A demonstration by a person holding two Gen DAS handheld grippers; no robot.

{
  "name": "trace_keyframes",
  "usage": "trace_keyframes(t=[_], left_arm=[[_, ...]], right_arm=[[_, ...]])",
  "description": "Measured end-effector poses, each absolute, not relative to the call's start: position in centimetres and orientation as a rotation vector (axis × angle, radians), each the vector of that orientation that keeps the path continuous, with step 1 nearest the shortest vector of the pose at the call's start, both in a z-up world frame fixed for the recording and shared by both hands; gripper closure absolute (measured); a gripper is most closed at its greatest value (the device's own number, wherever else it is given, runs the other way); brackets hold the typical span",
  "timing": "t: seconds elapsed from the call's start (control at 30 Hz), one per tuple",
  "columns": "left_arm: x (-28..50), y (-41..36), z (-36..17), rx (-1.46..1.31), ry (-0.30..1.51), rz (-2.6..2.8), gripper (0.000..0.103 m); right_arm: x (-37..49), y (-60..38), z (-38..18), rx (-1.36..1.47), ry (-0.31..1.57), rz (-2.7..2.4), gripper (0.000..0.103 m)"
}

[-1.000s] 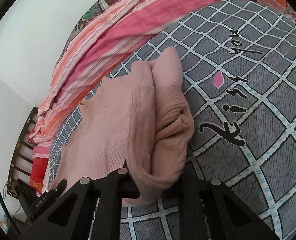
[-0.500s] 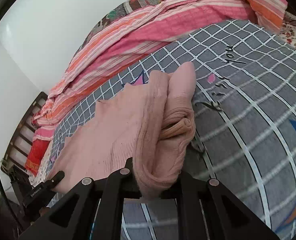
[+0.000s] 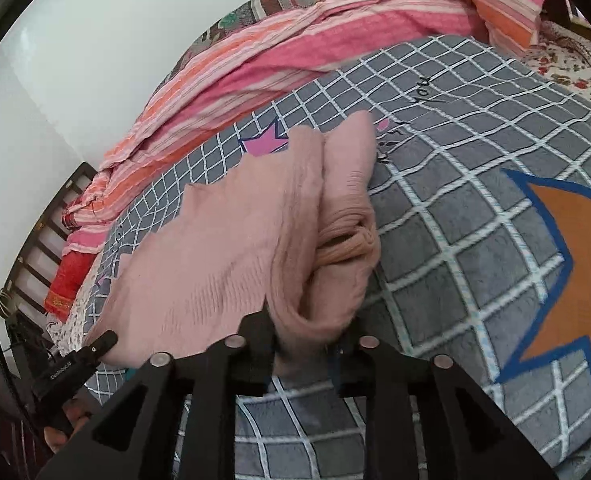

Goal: Fold small clothes

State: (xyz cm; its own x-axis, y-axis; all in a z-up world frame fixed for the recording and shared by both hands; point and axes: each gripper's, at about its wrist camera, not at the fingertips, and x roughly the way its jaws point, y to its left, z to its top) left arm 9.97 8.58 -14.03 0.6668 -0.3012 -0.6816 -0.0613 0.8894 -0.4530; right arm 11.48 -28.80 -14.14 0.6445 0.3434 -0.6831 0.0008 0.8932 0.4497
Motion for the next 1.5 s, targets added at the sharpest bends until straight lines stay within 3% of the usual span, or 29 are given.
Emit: trace_keyframes(t=[0.2, 0.4, 0.73, 1.17, 1.3, 1.37, 1.4, 1.43, 1.47, 1.5], left_arm=[[8.1, 9.8, -12.7, -0.383, 0.803, -0.083, 0.061], [7.6, 12.1, -10.7, -0.377, 0.748, -0.085, 0.054], [13.6, 10.8, -8.7, -0.320, 0.769, -0.146, 0.054], [23.2, 8.5, -11.4, -0.241, 0.904, -0.121, 0.055], [25.7, 8.2, -12.7, -0.240, 0.963, -0.110, 0.058], [26.8, 8.0, -13.2, -0.235, 0.988, -0.095, 0.061], [27.2, 7.8, -13.5, -0.230, 1.002, -0.085, 0.070], [27.5, 7.8, -13.7, -0.233, 1.011, -0.079, 0.090], [27.7, 7.9, -13.9, -0.248, 1.022, -0.087, 0.096], [27.8, 8.1, -13.9, -0.272, 1.018, -0.100, 0.096]], right_arm=[[10.2, -29.5, -12.6, 0.338, 0.816, 0.158, 0.071], [10.2, -29.7, -10.1, 0.253, 0.747, 0.114, 0.068], [15.3, -27.5, -8.5, 0.144, 0.728, 0.118, 0.067], [24.6, -24.8, -11.5, 0.061, 0.857, 0.102, 0.067], [26.5, -24.5, -13.0, 0.051, 0.925, 0.093, 0.069], [27.1, -24.5, -13.4, 0.054, 0.938, 0.090, 0.076], [27.2, -24.5, -13.5, 0.055, 0.940, 0.091, 0.085], [27.3, -24.5, -13.5, 0.055, 0.937, 0.094, 0.093], [27.4, -24.6, -13.5, 0.058, 0.936, 0.100, 0.095], [27.4, -24.7, -13.3, 0.071, 0.925, 0.121, 0.097]])
